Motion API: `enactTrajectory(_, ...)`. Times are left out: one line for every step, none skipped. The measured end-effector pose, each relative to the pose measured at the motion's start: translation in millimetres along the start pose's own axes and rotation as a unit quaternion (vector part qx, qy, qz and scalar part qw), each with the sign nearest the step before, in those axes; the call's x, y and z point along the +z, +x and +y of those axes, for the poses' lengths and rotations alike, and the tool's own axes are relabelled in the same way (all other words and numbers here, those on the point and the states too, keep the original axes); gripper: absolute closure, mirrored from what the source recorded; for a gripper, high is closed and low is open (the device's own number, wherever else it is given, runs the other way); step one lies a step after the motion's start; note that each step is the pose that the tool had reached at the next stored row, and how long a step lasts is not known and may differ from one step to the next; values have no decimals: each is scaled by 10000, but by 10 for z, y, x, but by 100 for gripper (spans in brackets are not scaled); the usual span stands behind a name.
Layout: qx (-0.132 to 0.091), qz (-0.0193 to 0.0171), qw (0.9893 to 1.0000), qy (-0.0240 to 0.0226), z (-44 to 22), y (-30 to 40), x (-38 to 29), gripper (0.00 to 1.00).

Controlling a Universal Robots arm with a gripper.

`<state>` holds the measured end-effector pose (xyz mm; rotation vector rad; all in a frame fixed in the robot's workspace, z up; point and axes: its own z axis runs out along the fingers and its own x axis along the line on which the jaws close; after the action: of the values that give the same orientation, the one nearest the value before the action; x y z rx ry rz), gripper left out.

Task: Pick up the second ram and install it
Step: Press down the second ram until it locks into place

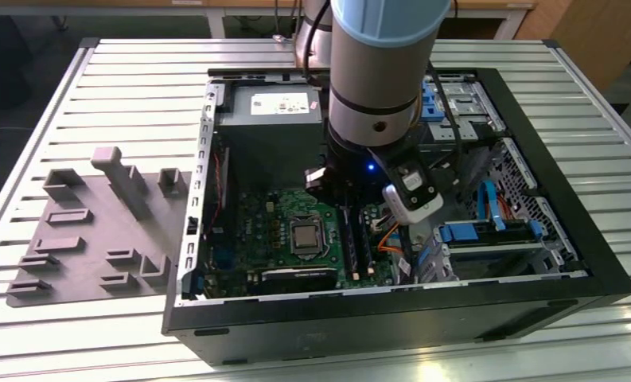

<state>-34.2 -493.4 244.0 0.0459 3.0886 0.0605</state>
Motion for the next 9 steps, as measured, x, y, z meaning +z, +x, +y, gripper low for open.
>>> enactTrajectory(0,0,10000,0,-4,0,0,89)
enactTrajectory(0,0,10000,0,-8,0,0,89)
enactTrajectory(0,0,10000,0,-11,0,-1,89)
enactTrajectory(0,0,10000,0,-14,0,0,89)
enactTrajectory(0,0,10000,0,-17,0,-1,89)
enactTrajectory(0,0,10000,0,-20,-1,-1,89)
enactTrajectory(0,0,10000,0,-23,-1,-1,89)
enactTrajectory(0,0,10000,0,-26,-1,0,89)
enactTrajectory(0,0,10000,0,-29,-1,1,89)
